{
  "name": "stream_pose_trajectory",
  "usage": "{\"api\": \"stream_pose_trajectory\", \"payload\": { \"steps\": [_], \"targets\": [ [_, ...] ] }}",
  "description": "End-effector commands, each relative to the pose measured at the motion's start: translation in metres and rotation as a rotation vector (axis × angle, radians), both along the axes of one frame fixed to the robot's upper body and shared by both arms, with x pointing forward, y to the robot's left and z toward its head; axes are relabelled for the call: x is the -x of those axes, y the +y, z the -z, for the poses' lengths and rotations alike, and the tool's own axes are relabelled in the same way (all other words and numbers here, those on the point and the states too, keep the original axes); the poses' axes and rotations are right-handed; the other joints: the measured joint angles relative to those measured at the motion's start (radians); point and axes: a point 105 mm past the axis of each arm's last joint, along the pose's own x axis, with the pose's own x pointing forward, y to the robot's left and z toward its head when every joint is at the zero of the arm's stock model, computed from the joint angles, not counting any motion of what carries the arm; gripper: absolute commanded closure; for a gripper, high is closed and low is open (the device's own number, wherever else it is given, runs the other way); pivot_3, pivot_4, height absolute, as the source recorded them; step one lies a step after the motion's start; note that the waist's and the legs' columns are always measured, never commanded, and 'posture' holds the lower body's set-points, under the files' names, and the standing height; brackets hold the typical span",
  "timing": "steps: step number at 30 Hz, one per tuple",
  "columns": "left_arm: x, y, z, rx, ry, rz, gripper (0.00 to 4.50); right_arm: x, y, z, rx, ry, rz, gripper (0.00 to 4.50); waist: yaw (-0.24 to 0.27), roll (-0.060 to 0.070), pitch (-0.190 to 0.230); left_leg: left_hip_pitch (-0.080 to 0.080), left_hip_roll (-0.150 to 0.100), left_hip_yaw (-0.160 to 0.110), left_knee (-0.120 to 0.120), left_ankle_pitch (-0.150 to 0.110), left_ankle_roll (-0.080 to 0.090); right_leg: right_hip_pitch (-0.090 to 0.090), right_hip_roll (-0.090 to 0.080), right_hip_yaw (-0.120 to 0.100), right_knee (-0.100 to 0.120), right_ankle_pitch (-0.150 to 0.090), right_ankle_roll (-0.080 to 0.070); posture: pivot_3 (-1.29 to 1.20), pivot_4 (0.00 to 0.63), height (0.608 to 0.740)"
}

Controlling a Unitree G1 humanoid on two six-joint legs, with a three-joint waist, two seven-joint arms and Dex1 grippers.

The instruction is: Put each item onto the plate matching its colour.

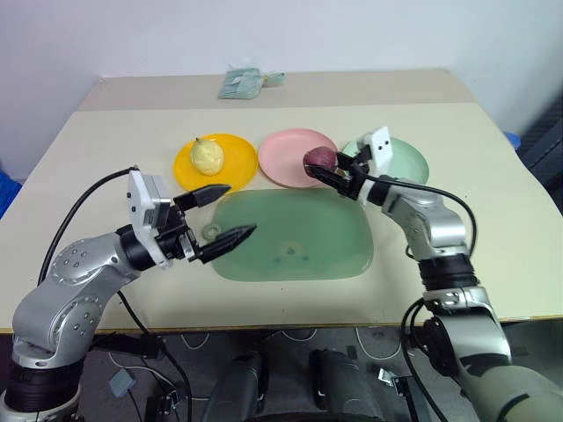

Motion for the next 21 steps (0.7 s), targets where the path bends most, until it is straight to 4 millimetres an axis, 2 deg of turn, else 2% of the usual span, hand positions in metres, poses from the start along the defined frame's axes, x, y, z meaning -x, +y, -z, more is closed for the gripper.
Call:
{"api": "stream_pose_trajectory", "payload": {
  "steps": [1,2,6,7,10,16,19,21],
  "targets": [
    [-0.005,0.004,-0.013,0.038,-0.040,-0.068,0.00,-0.016,0.010,-0.007,0.020,-0.067,0.014,2.23,-0.003,0.000,0.000,0.000,0.000,0.000,0.000,0.000,0.000,0.000,0.000,0.000,0.000,0.000,0.000,0.00,0.150,0.740],
    [-0.005,0.004,-0.014,0.044,-0.042,-0.077,0.00,-0.019,0.012,-0.006,0.023,-0.067,0.013,2.23,-0.003,0.000,0.000,0.000,0.000,0.000,0.000,0.000,0.000,0.000,0.000,0.000,0.000,0.000,0.000,0.00,0.150,0.740],
    [-0.001,0.002,-0.016,0.047,-0.050,-0.093,0.00,-0.033,0.017,0.001,0.045,-0.062,0.074,0.35,-0.006,0.000,0.000,0.000,0.000,0.000,-0.001,0.000,-0.001,-0.001,0.000,0.000,0.001,0.000,0.000,0.00,0.150,0.740],
    [0.001,0.002,-0.017,0.047,-0.051,-0.098,0.00,-0.036,0.017,0.001,0.048,-0.069,0.094,0.11,-0.007,0.000,0.000,0.000,0.000,0.000,-0.001,0.000,-0.001,-0.001,0.000,0.000,0.001,0.000,0.000,0.00,0.150,0.740],
    [0.003,0.003,-0.017,0.045,-0.051,-0.112,0.00,-0.040,0.016,-0.001,0.057,-0.099,0.131,0.11,-0.005,0.000,0.000,0.000,0.000,0.000,-0.001,0.001,-0.001,-0.001,0.000,0.000,0.001,0.000,0.000,0.00,0.150,0.740],
    [0.003,0.009,-0.001,-0.019,-0.034,-0.186,0.00,-0.035,-0.001,-0.028,-0.011,-0.199,0.116,0.11,-0.005,0.001,0.000,0.000,0.000,0.000,-0.001,0.001,-0.001,-0.001,0.001,0.000,0.001,0.000,0.000,0.00,0.150,0.740],
    [-0.002,0.013,0.006,-0.048,-0.041,-0.250,0.00,-0.017,-0.015,-0.034,-0.010,-0.229,0.064,0.11,0.003,0.000,0.000,0.000,0.000,-0.001,-0.001,0.001,-0.001,0.000,0.001,0.000,0.001,0.000,0.000,0.00,0.150,0.740],
    [-0.005,0.015,0.011,-0.063,-0.043,-0.261,0.00,0.007,-0.029,-0.031,0.019,-0.245,0.034,0.11,0.006,0.000,0.000,0.000,0.000,-0.001,-0.001,0.000,-0.001,0.000,0.000,0.000,0.000,0.000,0.000,0.00,0.150,0.740]
  ]
}}
